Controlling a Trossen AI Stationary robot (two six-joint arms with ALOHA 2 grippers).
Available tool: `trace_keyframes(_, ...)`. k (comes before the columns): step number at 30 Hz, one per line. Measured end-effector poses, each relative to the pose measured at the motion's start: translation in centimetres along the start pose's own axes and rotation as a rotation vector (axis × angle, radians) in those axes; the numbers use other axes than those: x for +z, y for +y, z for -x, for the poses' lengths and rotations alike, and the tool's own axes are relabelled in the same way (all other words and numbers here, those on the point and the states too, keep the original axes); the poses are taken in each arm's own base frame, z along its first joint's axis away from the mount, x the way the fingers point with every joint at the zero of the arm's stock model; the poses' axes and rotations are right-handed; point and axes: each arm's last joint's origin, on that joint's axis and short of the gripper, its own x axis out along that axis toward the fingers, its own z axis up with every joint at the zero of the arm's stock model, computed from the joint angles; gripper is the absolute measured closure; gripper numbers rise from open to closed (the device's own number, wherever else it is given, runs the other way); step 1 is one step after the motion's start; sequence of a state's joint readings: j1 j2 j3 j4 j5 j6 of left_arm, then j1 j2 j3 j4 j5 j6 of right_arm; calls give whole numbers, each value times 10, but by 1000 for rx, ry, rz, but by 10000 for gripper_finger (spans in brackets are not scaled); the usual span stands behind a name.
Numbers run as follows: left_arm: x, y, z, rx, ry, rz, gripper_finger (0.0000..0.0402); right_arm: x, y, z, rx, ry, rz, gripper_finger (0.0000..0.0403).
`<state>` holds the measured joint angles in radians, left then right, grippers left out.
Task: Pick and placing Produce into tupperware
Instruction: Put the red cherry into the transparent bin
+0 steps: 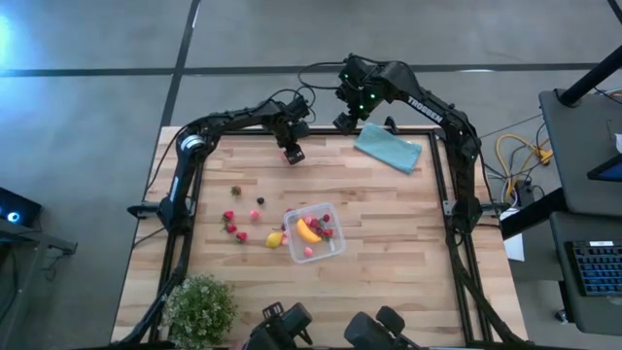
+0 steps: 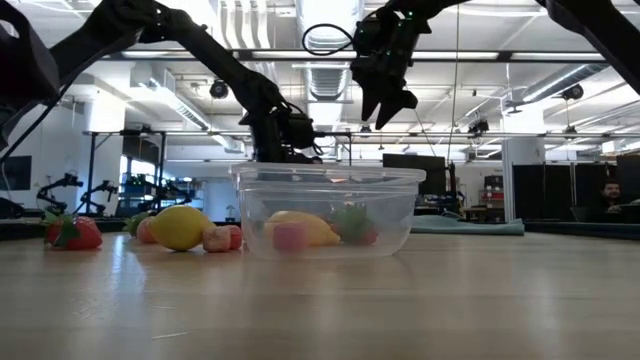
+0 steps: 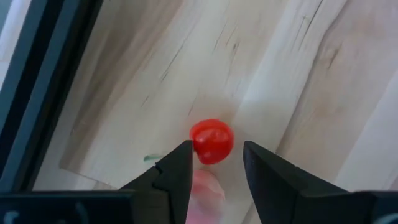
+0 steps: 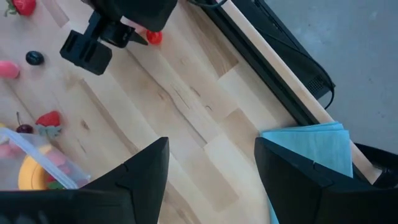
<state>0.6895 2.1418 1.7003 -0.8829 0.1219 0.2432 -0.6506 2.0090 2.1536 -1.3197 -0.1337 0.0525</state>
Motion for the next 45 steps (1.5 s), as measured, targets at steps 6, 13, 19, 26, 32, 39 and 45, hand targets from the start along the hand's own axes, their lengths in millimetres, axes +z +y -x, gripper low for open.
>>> trace_keyframes(6, -1, 1, -3, 24, -3, -2, 275, 1, 0, 0, 0, -8, 1, 175)
trace_keyframes(13, -1, 1, -5, 30, -11, -3, 275, 2, 0, 0, 1, -20, 3, 175)
trace_keyframes(19, -1, 1, -5, 34, -11, -3, 275, 2, 0, 0, 0, -19, 3, 175)
trace_keyframes(26, -4, 1, -8, 36, -1, -9, 275, 2, 0, 0, 0, -19, 3, 175)
trace_keyframes(32, -8, 2, -16, 74, -1, -2, 275, 2, 0, 0, 0, -17, 2, 175)
trace_keyframes(39, -3, 3, -10, 80, -20, 25, 275, 2, 0, 0, -1, -18, 2, 175)
trace_keyframes(45, 11, 5, 8, 100, -94, 22, 275, 1, 0, 1, -1, -20, 3, 175)
